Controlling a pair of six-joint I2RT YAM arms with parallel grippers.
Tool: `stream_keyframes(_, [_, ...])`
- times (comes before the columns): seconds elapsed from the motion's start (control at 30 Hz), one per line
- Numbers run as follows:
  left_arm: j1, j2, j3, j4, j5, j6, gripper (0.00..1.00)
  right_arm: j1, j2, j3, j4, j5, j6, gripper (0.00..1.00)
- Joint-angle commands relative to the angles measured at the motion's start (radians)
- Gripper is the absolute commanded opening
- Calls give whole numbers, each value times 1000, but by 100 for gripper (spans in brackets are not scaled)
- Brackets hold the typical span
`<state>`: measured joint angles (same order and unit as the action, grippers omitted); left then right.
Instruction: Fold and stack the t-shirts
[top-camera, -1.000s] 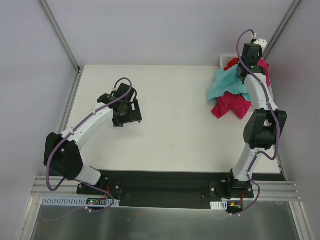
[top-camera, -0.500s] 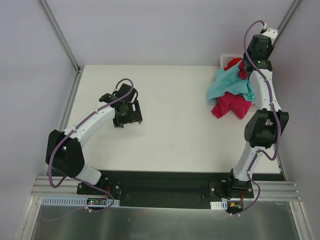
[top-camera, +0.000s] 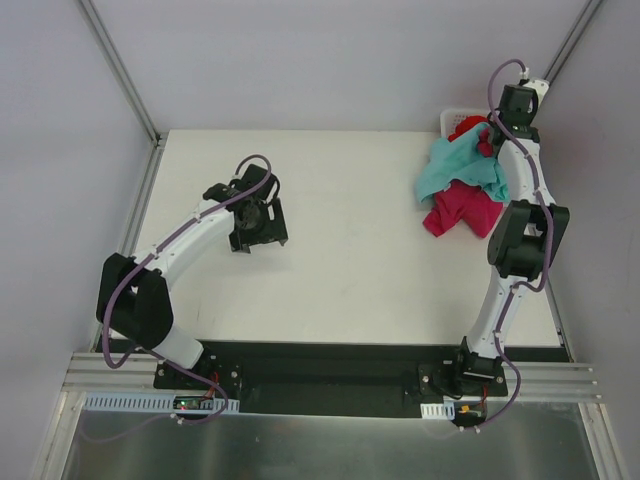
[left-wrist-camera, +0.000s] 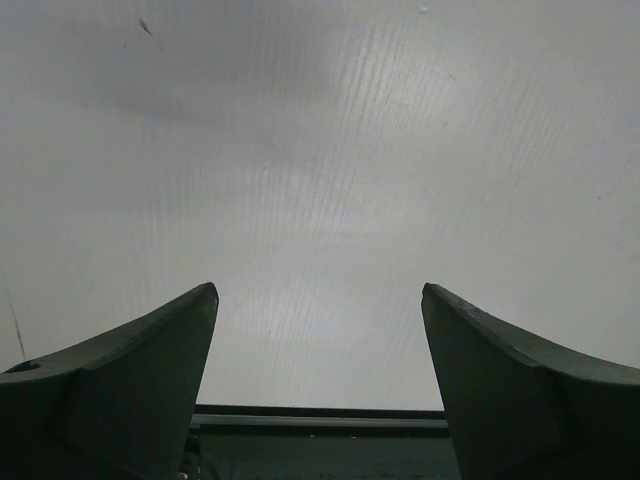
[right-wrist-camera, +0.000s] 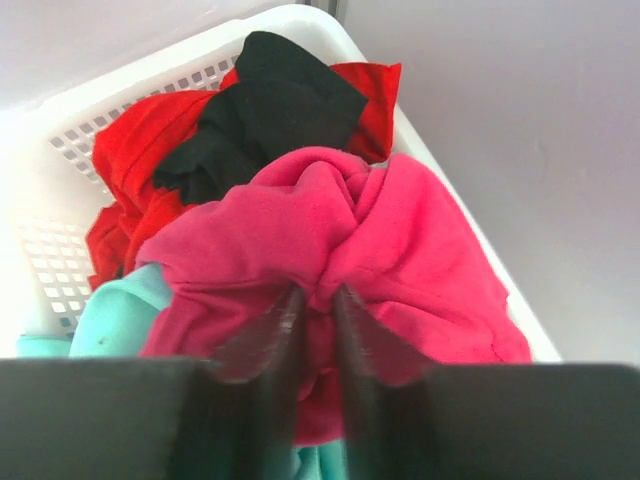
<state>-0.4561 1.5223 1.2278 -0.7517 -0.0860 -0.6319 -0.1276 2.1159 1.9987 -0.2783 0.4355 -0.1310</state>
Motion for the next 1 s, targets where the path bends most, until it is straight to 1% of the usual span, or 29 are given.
stream_keyframes(0.0, [-21, 12, 35, -9, 9, 17, 83, 3, -19, 54, 2, -6, 16, 9])
stream_keyframes(0.07, [-26, 10, 33, -9, 9, 14, 83, 3, -36, 54, -1, -9, 18, 1])
stream_keyframes(0.23, [-47, 2, 29, -9, 9, -2, 83, 17, -108, 37, -5, 2, 28, 1])
stream_keyframes(0.37, [-72, -14, 27, -9, 2, -15, 83, 42, -216, 20, -7, 23, 27, 1])
stream_keyframes(0.63, [-98, -76, -8, -9, 3, -40, 83, 89, -387, 49, -24, 35, 18, 1])
stream_keyframes(0.8, [-119, -106, -27, -11, -3, -54, 83, 126, -484, 49, -24, -10, 22, 1])
stream_keyframes(0.9, [-130, -131, -48, -11, -4, -64, 83, 154, -528, 92, -31, -27, 25, 1])
stream_keyframes(0.97, [-136, -145, -62, -9, -4, -71, 83, 175, -528, 179, -77, -50, 28, 1])
